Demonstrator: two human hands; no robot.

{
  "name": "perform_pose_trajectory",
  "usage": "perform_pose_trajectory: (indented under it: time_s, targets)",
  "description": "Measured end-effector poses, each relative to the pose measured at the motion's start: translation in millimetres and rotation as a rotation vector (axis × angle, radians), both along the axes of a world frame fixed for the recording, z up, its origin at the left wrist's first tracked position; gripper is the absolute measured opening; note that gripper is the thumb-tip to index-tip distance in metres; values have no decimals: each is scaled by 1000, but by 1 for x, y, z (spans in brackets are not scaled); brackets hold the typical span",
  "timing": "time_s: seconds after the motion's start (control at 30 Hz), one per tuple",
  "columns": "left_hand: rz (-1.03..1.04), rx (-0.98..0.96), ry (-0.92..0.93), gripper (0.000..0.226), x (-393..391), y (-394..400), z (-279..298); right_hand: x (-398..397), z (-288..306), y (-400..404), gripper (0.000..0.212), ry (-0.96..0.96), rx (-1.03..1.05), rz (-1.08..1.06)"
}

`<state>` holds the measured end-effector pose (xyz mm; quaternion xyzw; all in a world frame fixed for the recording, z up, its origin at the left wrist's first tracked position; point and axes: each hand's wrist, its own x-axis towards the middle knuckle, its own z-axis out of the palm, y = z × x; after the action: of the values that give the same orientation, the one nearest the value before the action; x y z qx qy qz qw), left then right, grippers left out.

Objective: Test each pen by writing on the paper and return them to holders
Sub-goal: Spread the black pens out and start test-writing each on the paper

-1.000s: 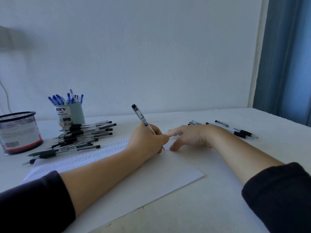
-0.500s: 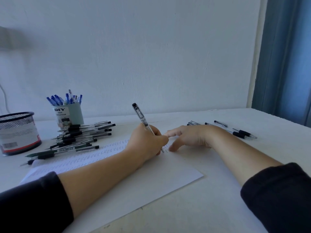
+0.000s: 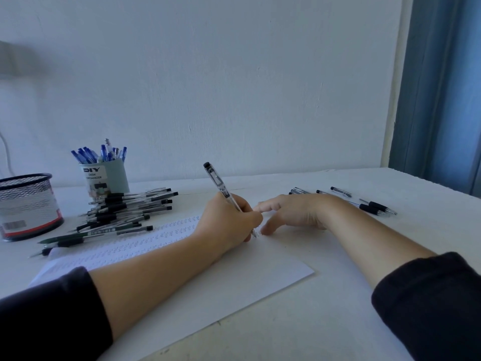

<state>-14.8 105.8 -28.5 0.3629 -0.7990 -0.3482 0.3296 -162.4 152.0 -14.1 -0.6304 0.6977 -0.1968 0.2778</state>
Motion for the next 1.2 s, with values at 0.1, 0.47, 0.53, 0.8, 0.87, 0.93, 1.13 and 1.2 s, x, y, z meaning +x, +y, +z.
perform_pose_trajectory:
  time_s: [0.1, 0.47, 0.53, 0.8, 0.87, 0.93, 1.13, 1.2]
  targets:
    - [-1, -7, -15, 24, -1, 0, 0, 1, 1, 2, 37, 3, -4, 3]
    - [10, 0, -5, 23, -1, -1, 0, -1, -1, -2, 37, 11, -2, -3]
    - [13, 1, -7, 23, -1, -2, -1, 0, -1, -2, 37, 13, 6, -9]
    - [2, 328, 422, 29, 9, -7, 13, 0, 2, 3, 47, 9, 28, -79]
    - [32, 355, 471, 30, 13, -13, 18, 1, 3, 4, 47, -2, 36, -86]
    - [82, 326, 487, 23, 16, -19, 22, 2, 4, 4, 48, -4, 41, -85]
    - [99, 258, 482, 8, 20, -27, 24, 1, 4, 5, 47, -11, 45, -97]
    - [81, 266, 489, 17, 20, -26, 22, 1, 4, 4, 47, -18, 43, -94]
